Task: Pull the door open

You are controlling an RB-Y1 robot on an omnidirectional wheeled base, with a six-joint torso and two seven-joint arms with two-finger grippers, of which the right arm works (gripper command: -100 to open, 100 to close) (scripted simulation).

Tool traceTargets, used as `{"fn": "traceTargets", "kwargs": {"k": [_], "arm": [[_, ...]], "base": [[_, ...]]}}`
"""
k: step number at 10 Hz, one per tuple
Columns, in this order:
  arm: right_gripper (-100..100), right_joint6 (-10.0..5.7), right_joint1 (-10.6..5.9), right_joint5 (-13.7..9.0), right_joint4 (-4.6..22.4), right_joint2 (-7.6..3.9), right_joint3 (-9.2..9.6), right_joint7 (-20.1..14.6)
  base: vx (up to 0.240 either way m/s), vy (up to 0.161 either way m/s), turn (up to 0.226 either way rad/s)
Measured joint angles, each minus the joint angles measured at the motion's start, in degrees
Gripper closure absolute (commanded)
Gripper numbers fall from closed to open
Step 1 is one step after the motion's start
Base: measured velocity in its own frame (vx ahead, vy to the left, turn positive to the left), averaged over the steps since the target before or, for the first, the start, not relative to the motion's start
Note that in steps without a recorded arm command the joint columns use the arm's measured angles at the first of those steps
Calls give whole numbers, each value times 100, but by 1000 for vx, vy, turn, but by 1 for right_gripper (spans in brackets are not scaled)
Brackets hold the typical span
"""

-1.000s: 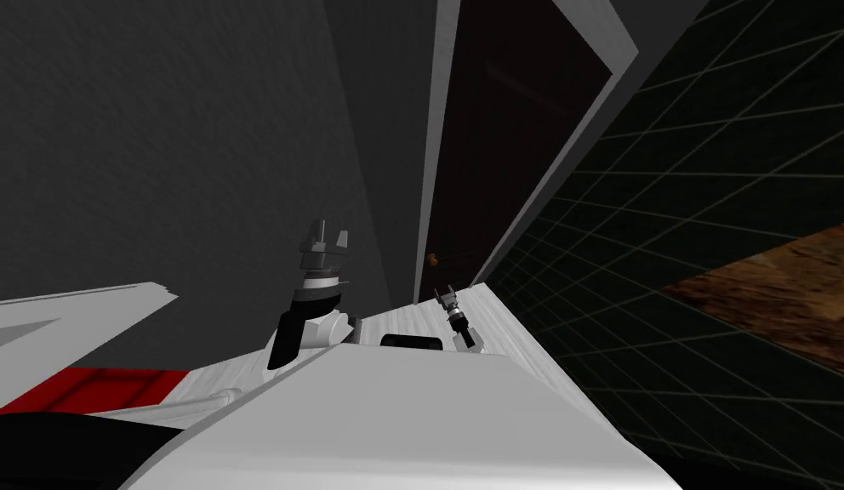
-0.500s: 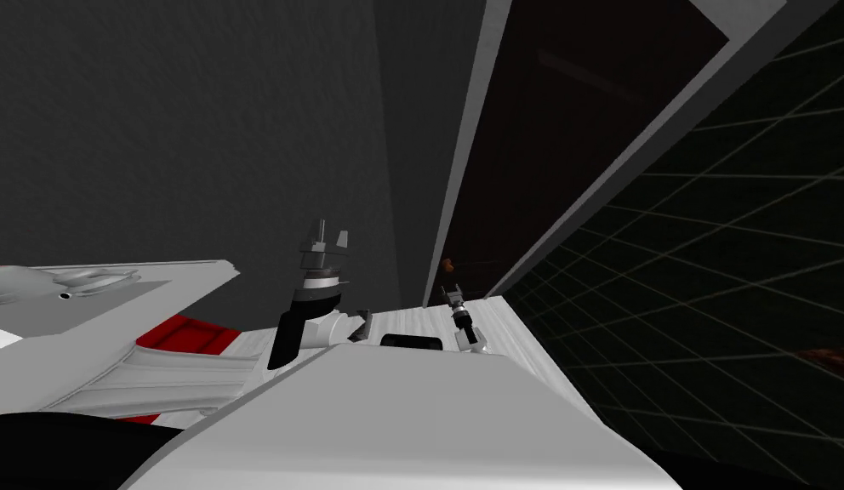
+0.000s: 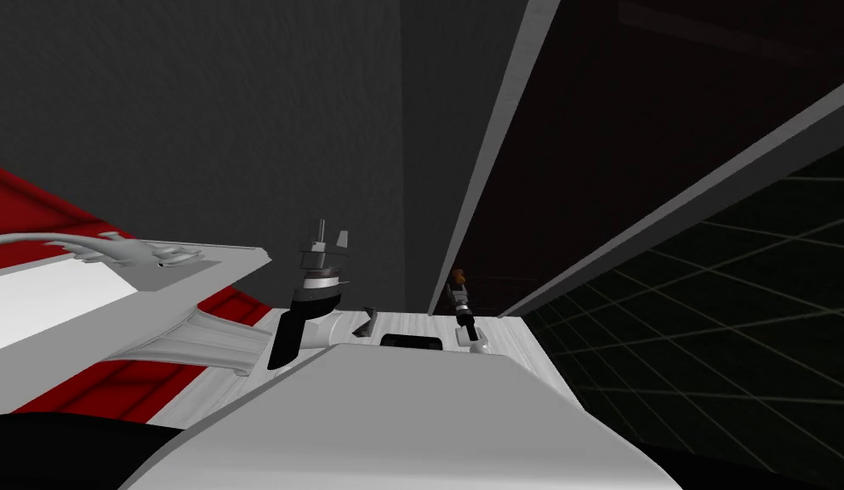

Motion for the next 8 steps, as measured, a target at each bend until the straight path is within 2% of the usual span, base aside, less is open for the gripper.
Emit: {"fn": "traceTargets", "kwargs": {"k": [1, 2, 3, 4, 8], "arm": [[-100, 15, -34, -68, 30, 2, -95, 40], [-100, 57, 15, -120, -14, 55, -159, 70], [-100, 88, 38, -163, 27, 117, -214, 113], [100, 89, 47, -161, 40, 144, -204, 124], [100, 77, 56, -165, 30, 115, -218, 113]], "base": [[99, -170, 294], [65, -122, 172], [-2, -27, 45], [-20, 12, -43], [-1, 2, -10]]}}
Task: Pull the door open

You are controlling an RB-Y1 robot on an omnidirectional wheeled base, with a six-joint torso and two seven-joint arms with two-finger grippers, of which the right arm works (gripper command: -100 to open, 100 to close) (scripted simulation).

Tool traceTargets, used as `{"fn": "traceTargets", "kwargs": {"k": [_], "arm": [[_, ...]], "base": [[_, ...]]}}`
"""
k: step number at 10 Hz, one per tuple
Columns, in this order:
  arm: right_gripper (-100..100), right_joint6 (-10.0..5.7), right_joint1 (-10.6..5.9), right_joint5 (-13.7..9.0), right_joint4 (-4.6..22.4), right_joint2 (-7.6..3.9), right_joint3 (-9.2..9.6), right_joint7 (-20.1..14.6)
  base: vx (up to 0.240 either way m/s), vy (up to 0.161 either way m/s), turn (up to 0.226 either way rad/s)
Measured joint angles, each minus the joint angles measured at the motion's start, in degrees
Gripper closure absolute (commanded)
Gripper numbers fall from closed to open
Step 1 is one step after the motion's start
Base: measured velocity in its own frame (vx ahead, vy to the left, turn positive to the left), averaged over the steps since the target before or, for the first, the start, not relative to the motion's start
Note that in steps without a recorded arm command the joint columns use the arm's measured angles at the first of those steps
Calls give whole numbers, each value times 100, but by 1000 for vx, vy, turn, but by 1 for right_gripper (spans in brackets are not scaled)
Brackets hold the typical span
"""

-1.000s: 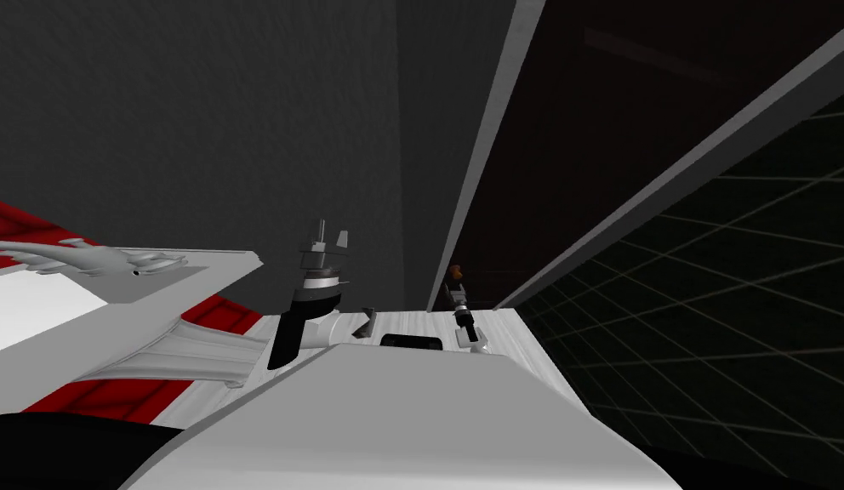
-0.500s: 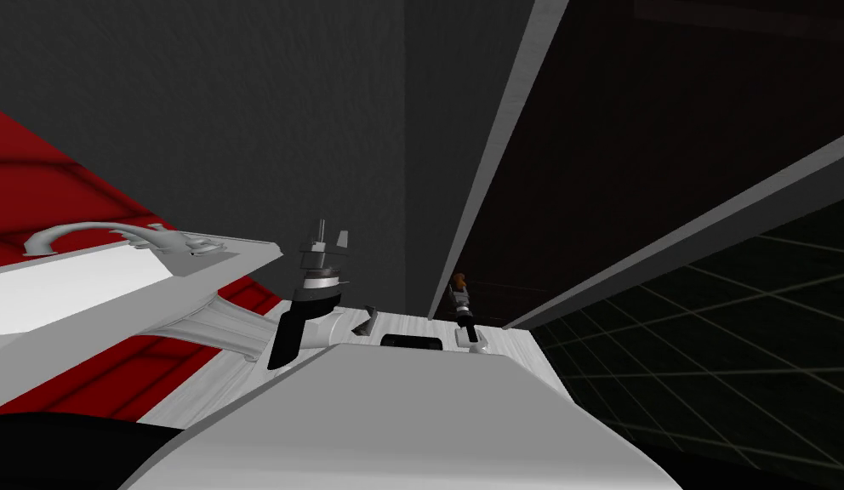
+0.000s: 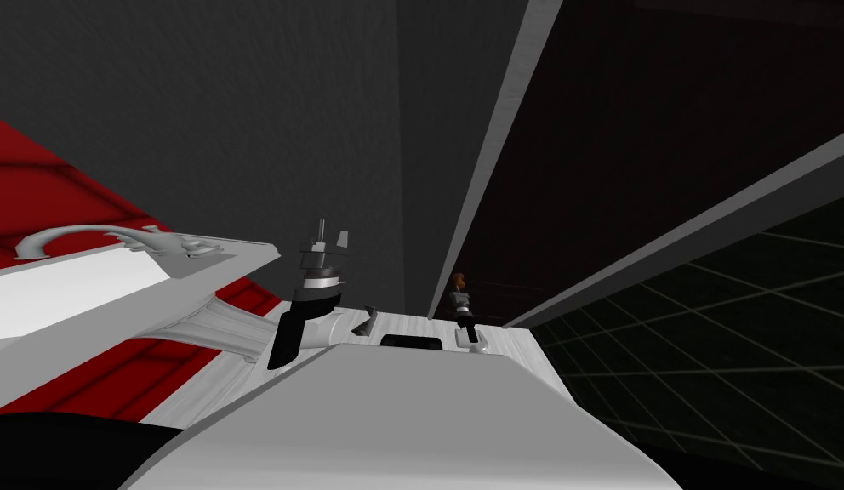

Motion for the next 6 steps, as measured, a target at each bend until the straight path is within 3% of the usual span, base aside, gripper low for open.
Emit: {"fn": "traceTargets", "kwargs": {"k": [1, 2, 4, 6], "arm": [[100, 2, 0, 0, 1, 1, 1, 0], [-100, 3, 0, 0, 1, 1, 1, 0], [-100, -25, 17, -24, -4, -165, -25, -88], [-100, -101, -1, -52, 75, -291, -56, -162]], "base": [[0, 0, 0], [-74, 131, 134], [-156, 129, 40], [-196, 32, 20]]}}
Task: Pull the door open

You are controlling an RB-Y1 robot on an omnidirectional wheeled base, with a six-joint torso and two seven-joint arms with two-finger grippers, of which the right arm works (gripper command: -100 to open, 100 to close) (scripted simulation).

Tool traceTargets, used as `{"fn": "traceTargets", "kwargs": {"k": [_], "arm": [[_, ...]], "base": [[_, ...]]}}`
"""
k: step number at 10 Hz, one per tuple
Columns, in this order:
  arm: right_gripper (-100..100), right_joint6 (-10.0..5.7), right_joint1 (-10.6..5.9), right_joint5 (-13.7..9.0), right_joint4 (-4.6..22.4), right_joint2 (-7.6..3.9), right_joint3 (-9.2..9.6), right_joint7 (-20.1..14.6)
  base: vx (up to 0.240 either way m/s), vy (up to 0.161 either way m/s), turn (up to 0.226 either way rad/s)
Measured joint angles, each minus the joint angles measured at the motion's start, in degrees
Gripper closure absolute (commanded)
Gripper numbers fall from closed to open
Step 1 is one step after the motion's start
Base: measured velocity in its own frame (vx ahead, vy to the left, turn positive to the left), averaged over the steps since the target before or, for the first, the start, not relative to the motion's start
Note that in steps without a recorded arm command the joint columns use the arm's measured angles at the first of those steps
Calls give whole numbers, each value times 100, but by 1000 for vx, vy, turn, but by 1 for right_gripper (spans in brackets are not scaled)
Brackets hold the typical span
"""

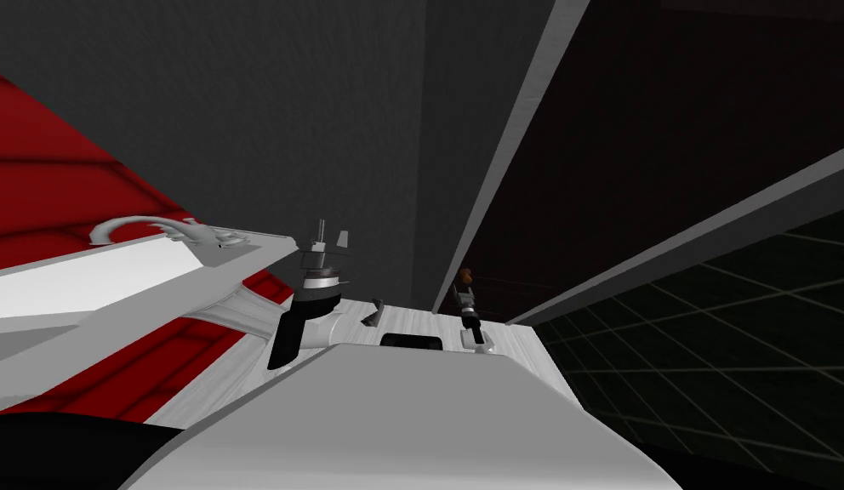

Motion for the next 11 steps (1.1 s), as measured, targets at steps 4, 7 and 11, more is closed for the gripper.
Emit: {"fn": "traceTargets", "kwargs": {"k": [4, 7, 11], "arm": [[-100, 25, 106, -22, -148, -135, -14, -158], [-100, -115, 216, -144, -56, -315, -190, -234], [-100, -295, 318, -339, 122, -586, -475, -339]], "base": [[-102, -43, 51], [183, 21, 207], [163, -21, 189]]}}
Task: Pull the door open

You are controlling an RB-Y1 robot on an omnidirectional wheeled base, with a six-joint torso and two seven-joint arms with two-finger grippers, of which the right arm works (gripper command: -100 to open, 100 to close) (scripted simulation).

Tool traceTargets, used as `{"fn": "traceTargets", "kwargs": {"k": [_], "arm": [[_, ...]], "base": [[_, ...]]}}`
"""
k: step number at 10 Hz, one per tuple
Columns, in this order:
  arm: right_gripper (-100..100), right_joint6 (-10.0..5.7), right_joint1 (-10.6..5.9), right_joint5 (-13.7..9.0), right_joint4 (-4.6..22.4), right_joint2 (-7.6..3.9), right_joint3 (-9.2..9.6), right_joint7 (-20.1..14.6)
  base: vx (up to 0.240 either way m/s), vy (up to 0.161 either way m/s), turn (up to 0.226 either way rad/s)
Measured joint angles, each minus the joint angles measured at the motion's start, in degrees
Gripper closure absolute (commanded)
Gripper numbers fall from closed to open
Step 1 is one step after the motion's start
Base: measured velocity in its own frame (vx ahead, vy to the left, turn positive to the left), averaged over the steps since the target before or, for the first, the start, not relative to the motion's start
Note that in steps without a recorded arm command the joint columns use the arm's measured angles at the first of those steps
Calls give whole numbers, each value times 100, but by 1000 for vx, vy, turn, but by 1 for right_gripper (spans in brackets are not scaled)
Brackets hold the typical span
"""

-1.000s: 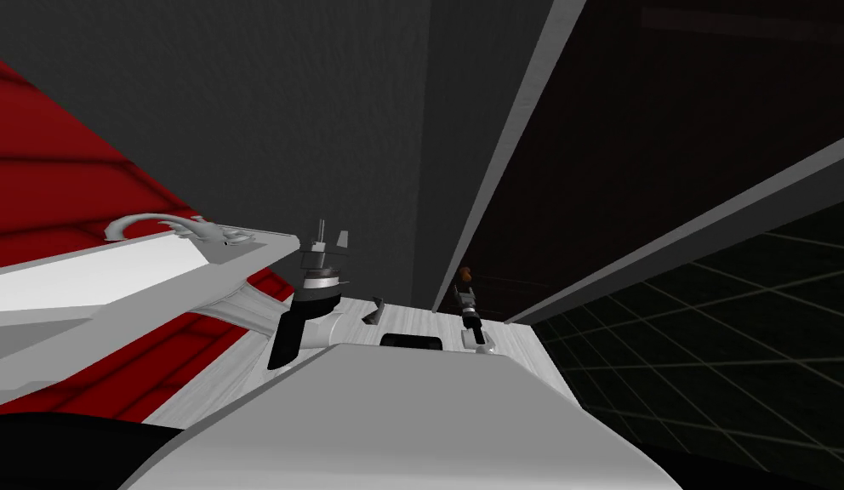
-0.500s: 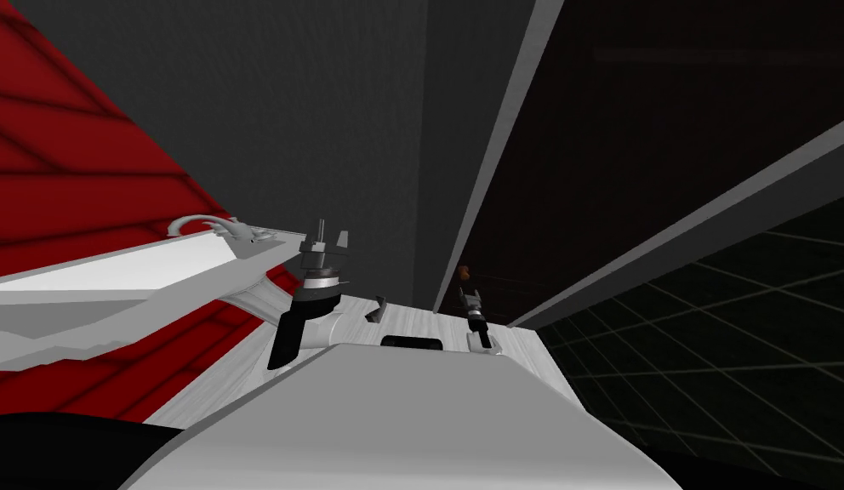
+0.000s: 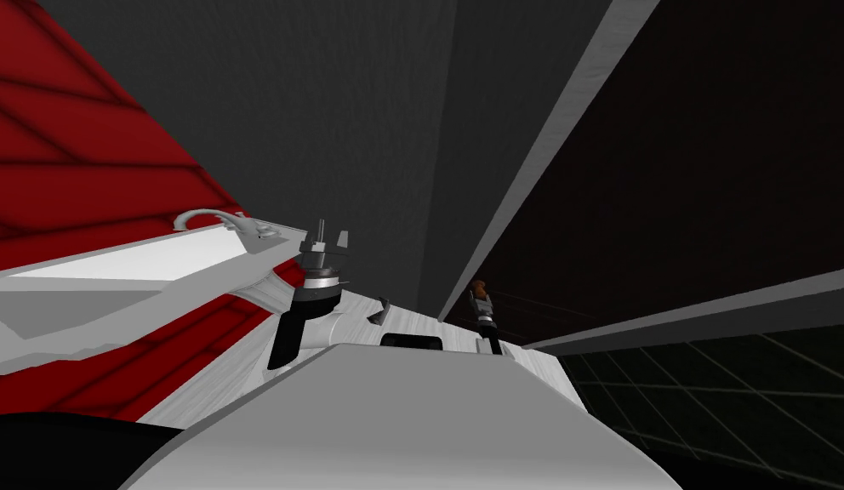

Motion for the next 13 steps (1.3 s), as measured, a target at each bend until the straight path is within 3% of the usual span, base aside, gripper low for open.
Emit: {"fn": "traceTargets", "kwargs": {"k": [1, 2, 8, 13], "arm": [[-100, -119, -32, -56, 180, -81, -84, -13], [100, -150, -40, -63, 204, -89, -94, -14], [100, -107, -28, -58, 185, -94, -91, -12], [100, -103, -40, -155, 191, -124, -40, -540]], "base": [[71, -20, 35], [-12, -2, -44], [-11, 0, 4], [-17, -9, 21]]}}
